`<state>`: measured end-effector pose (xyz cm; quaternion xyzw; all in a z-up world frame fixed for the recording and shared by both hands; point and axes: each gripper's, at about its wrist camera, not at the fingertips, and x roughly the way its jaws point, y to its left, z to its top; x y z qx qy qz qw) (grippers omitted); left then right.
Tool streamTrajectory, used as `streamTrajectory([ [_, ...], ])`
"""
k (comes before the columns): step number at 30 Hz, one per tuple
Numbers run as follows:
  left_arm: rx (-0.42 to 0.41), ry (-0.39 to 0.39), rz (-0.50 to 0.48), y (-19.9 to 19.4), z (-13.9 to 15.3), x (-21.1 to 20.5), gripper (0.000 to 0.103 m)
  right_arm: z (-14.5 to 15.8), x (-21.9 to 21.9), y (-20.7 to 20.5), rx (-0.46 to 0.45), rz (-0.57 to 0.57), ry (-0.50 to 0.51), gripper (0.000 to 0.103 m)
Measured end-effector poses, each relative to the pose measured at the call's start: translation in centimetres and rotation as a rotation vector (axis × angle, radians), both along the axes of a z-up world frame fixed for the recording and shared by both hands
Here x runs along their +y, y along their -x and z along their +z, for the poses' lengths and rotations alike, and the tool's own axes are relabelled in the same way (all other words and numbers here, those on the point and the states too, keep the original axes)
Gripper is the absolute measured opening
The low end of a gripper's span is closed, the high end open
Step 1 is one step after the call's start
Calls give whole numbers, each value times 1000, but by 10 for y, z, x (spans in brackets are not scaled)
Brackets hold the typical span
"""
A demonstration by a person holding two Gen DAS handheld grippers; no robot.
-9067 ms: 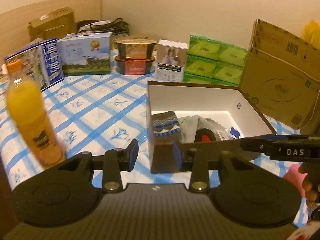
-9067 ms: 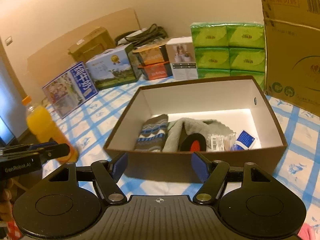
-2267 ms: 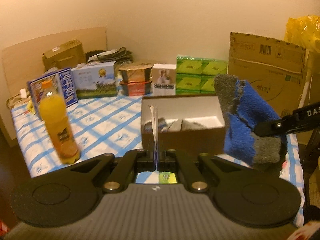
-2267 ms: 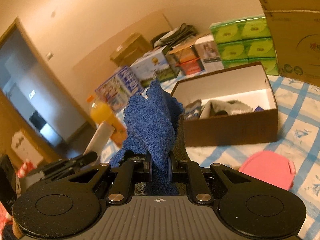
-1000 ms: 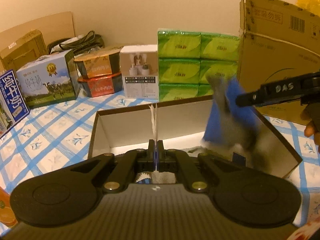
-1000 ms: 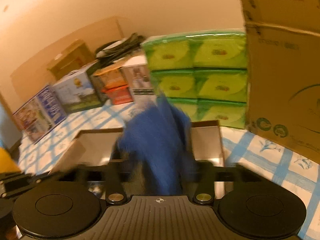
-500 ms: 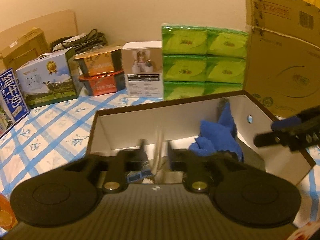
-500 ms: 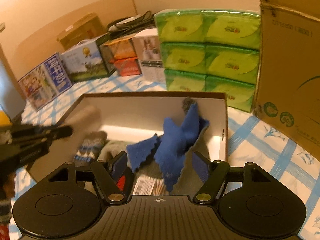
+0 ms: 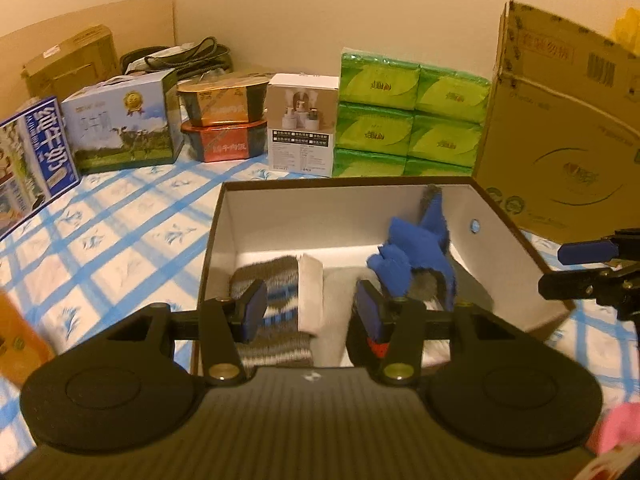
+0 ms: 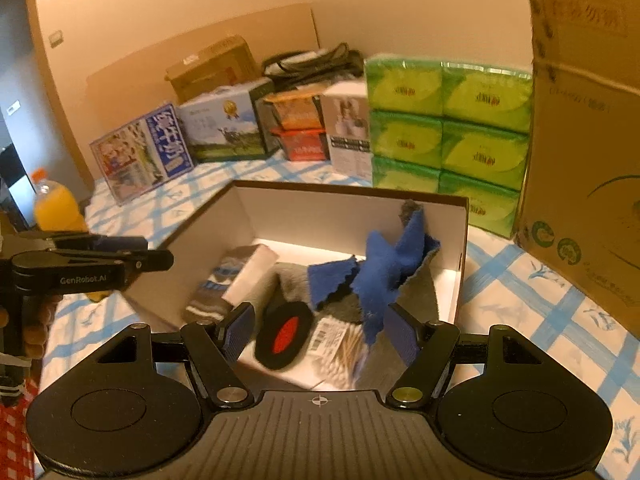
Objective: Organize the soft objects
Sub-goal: 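Move both tools back from the box toward the pink cup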
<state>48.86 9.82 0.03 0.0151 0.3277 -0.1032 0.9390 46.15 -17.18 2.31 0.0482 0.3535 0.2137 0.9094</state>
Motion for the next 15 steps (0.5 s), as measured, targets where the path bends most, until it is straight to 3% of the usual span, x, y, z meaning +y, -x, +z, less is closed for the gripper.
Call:
streamTrajectory([
  [15,-46,57,9,141,60,-1,47,57,7,115,-83,22,-84,71],
])
